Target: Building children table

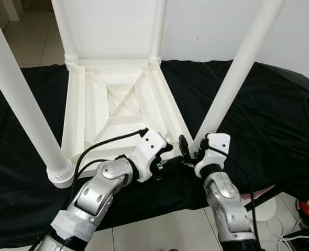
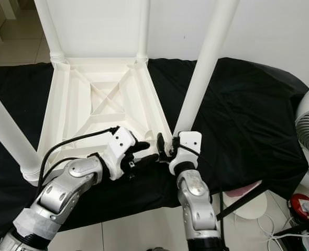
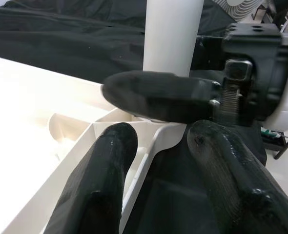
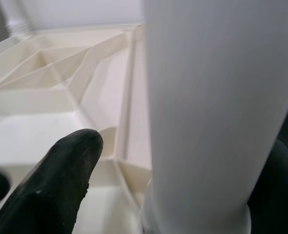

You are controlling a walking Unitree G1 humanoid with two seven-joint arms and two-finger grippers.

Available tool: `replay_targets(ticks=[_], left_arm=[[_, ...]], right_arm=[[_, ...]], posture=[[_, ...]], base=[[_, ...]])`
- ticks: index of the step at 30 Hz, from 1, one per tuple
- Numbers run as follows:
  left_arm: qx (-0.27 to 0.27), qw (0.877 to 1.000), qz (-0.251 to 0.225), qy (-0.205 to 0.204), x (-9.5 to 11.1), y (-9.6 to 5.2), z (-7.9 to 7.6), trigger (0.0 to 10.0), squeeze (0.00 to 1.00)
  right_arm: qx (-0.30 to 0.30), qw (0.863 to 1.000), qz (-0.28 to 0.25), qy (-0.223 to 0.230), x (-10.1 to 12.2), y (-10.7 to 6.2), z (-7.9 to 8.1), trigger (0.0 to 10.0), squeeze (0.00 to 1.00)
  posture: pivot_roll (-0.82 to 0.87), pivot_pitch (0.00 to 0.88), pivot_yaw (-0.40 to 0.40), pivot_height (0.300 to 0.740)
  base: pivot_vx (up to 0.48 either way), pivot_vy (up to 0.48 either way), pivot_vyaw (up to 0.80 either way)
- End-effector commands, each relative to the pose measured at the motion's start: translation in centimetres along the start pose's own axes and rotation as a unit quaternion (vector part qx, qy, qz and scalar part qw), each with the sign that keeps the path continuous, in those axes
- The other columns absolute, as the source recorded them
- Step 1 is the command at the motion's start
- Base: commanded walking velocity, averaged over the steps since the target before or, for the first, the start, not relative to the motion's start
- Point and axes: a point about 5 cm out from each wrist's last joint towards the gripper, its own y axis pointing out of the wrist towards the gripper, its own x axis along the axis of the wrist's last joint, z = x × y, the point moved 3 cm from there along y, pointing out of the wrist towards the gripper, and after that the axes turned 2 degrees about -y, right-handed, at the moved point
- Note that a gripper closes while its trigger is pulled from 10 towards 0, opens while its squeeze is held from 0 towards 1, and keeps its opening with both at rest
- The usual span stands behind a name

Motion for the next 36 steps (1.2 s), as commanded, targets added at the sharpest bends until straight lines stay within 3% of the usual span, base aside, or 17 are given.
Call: replay_targets(ticks=[1,6,10,22,26,27,28,29,31,36], left_arm=[[-0.008,1.000,0.004,0.002,-0.2,0.1,-0.3,10.0,0.00],[-0.009,1.000,0.005,0.003,-0.2,0.1,-0.2,10.0,0.00],[-0.012,1.000,0.004,0.006,0.0,0.2,-0.1,10.0,0.00],[-0.020,1.000,0.002,0.010,0.2,0.4,-0.2,10.0,0.00],[-0.022,1.000,0.002,0.010,0.3,0.4,-0.2,10.0,0.00],[-0.021,1.000,0.003,0.010,0.4,0.4,-0.2,10.0,0.00],[-0.021,1.000,0.003,0.010,0.4,0.4,-0.2,10.0,0.00],[-0.018,1.000,0.003,0.010,0.4,0.3,-0.1,10.0,0.00],[-0.014,1.000,0.002,0.010,0.4,0.2,0.0,10.0,0.00],[-0.008,1.000,0.002,0.008,0.4,0.0,0.1,10.0,0.00]], right_arm=[[0.026,1.000,0.007,0.005,-0.2,-0.6,-0.4,10.0,0.00],[0.064,0.998,0.009,-0.025,-0.3,-1.3,-1.5,10.0,0.00],[0.122,0.987,0.008,-0.106,-0.2,-1.3,-3.6,10.0,0.00],[0.184,0.976,0.014,-0.112,-0.2,0.1,-4.2,10.0,0.00],[0.226,0.962,0.035,-0.147,-0.7,1.6,-3.8,10.0,0.00],[0.240,0.958,0.040,-0.150,-0.8,2.0,-3.5,5.0,0.00],[0.240,0.958,0.040,-0.150,-0.8,2.0,-3.5,5.0,0.00],[0.257,0.954,0.043,-0.148,-0.9,2.3,-3.2,0.4,0.00],[0.269,0.951,0.050,-0.144,-1.2,2.2,-3.0,0.0,0.00],[0.282,0.948,0.057,-0.137,-1.7,2.0,-2.9,0.0,0.00]], posture=[[0.01,0.023,-0.078,0.740],[0.01,0.023,-0.078,0.740],[0.01,0.019,-0.071,0.740],[0.01,0.011,-0.061,0.740],[0.02,0.016,-0.060,0.740],[0.03,0.017,-0.062,0.740],[0.03,0.017,-0.062,0.740],[0.03,0.019,-0.067,0.740],[0.04,0.021,-0.072,0.740],[0.05,0.024,-0.079,0.740]], base=[[0.000,0.000,0.00],[0.000,0.000,0.00],[0.000,0.000,0.00],[0.000,0.000,0.00],[0.000,0.000,0.00],[0.000,0.000,0.00],[0.000,0.000,0.00],[0.000,0.000,0.00],[0.000,0.000,0.00],[0.000,0.000,0.00]])
